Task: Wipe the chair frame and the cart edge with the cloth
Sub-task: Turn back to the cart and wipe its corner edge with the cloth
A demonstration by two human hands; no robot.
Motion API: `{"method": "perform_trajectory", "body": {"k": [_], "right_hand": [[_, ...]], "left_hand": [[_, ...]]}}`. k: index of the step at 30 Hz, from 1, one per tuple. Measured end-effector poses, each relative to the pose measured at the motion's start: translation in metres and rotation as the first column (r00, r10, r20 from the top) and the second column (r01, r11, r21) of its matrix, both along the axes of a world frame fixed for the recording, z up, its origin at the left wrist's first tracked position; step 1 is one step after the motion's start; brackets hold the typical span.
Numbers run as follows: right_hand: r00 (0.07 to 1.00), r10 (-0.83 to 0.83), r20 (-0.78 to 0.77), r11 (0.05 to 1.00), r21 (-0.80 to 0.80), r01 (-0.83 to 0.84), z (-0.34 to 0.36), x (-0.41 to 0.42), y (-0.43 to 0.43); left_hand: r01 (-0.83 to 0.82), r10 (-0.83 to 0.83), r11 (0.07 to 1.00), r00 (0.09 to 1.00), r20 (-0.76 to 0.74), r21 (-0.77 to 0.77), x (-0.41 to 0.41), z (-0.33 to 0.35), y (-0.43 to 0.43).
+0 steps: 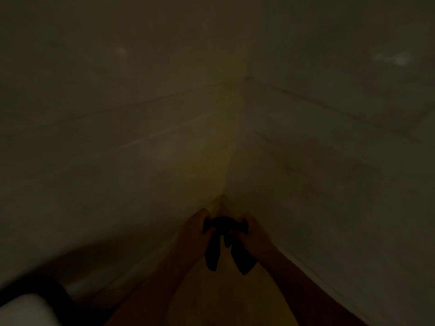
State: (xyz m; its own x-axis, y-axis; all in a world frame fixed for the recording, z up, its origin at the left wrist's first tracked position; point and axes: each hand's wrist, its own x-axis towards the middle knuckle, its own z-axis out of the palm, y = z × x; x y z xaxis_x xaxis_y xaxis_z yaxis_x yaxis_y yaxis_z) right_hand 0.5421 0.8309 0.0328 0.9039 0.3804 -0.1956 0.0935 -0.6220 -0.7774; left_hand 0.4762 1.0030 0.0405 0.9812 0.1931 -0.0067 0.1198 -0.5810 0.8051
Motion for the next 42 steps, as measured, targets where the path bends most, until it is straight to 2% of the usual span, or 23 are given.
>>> {"method": "perform_trajectory", "body": {"k": [1, 5, 12, 17, 20, 23, 28, 32, 34, 37, 42], "right_hand": [[0.999, -0.040, 0.006, 0.999, 0.027, 0.040, 0.003, 0.000, -0.018], [0.982, -0.174, 0.075, 0.983, 0.069, 0.169, 0.017, -0.003, -0.088], [0.859, -0.504, 0.088, 0.861, 0.121, 0.493, 0.016, -0.027, -0.234], [0.637, -0.768, 0.075, 0.638, 0.177, 0.749, 0.015, -0.090, -0.386], [0.479, -0.869, 0.123, 0.494, 0.184, 0.850, 0.011, -0.149, -0.468], [0.330, -0.939, 0.094, 0.343, 0.238, 0.909, 0.011, -0.205, -0.522], [0.013, -1.000, 0.011, 0.016, 0.297, 0.955, 0.006, -0.310, -0.593], [-0.206, -0.978, -0.026, -0.204, 0.293, 0.934, 0.001, -0.371, -0.610], [-0.304, -0.953, -0.023, -0.297, 0.285, 0.911, -0.003, -0.394, -0.613], [-0.432, -0.902, -0.011, -0.419, 0.271, 0.867, -0.009, -0.421, -0.620], [-0.486, -0.874, -0.006, -0.471, 0.257, 0.844, -0.008, -0.436, -0.637]], "left_hand": [[0.038, -0.038, 0.999, 0.999, -0.014, -0.009, 0.006, 0.004, -0.015], [0.219, -0.224, 0.974, 0.971, 0.084, 0.061, 0.035, 0.018, -0.083], [0.465, -0.468, 0.883, 0.883, 0.039, 0.069, 0.062, 0.037, -0.240], [0.699, -0.702, 0.712, 0.710, 0.053, 0.069, 0.042, 0.041, -0.411], [0.819, -0.825, 0.565, 0.562, 0.060, 0.102, 0.012, 0.038, -0.512], [0.889, -0.899, 0.438, 0.433, 0.067, 0.132, -0.022, 0.033, -0.590], [0.978, -0.987, 0.161, 0.159, 0.025, 0.136, -0.108, 0.024, -0.711], [0.995, -1.000, 0.025, 0.025, -0.001, 0.097, -0.164, 0.013, -0.769], [0.995, -0.997, -0.077, -0.076, -0.018, 0.069, -0.188, 0.005, -0.790], [0.977, -0.975, -0.209, -0.211, -0.065, -0.029, -0.218, -0.006, -0.817], [0.939, -0.941, -0.290, -0.315, -0.127, -0.183, -0.234, -0.015, -0.852]]}}
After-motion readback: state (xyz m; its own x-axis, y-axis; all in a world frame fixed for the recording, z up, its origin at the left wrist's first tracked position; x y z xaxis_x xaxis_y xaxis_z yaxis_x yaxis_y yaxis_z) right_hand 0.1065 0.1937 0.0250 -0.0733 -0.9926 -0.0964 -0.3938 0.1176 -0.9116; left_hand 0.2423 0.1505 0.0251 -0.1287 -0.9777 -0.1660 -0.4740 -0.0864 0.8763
